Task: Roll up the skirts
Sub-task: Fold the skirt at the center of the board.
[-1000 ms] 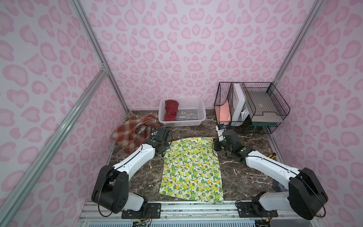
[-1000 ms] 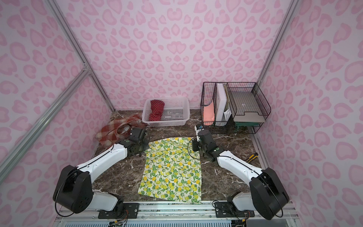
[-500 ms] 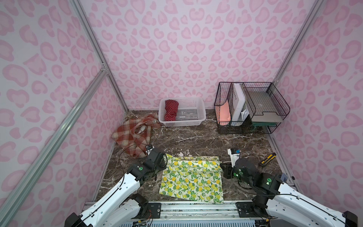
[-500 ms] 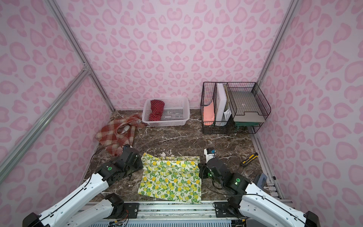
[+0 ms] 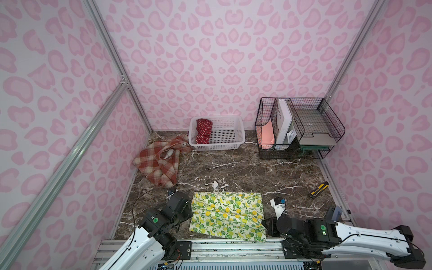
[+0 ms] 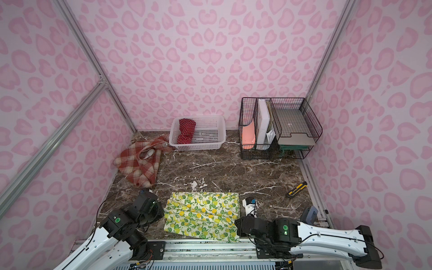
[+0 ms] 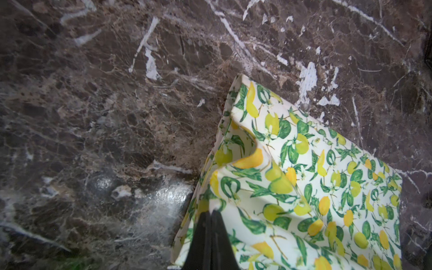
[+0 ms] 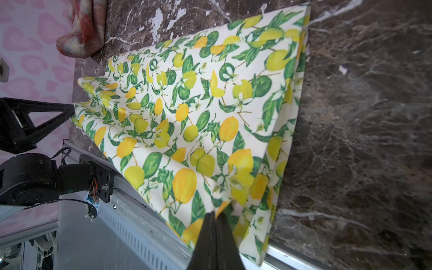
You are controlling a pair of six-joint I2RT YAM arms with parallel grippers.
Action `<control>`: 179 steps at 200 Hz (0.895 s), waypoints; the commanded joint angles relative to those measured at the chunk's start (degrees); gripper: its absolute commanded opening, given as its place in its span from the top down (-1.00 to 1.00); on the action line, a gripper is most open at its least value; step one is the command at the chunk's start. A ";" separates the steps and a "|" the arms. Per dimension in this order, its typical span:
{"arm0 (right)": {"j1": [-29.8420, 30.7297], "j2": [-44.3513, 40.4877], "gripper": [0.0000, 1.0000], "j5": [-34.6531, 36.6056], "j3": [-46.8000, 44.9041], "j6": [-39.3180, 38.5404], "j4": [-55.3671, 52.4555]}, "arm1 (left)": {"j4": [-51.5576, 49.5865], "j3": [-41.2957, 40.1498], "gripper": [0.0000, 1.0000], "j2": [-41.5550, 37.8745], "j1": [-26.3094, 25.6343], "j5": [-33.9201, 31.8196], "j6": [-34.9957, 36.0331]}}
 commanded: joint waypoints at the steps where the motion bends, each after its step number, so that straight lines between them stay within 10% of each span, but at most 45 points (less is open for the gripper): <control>1: 0.58 -0.21 1.00 3.41 0.13 5.60 -6.60 | -1.81 -0.01 1.00 0.11 -0.66 1.07 -0.53; 101: 8.44 0.92 1.00 4.51 -1.68 11.41 -7.08 | -4.42 -1.88 1.00 -3.41 -3.75 3.96 -2.52; 156: 9.90 1.22 0.47 2.26 -4.13 13.31 -5.57 | -5.45 -1.85 0.21 -6.92 -3.92 3.51 -3.58; 179: 11.18 0.52 0.29 1.32 -5.35 12.76 -3.10 | -6.49 -1.25 0.17 -7.39 -3.93 0.61 -4.07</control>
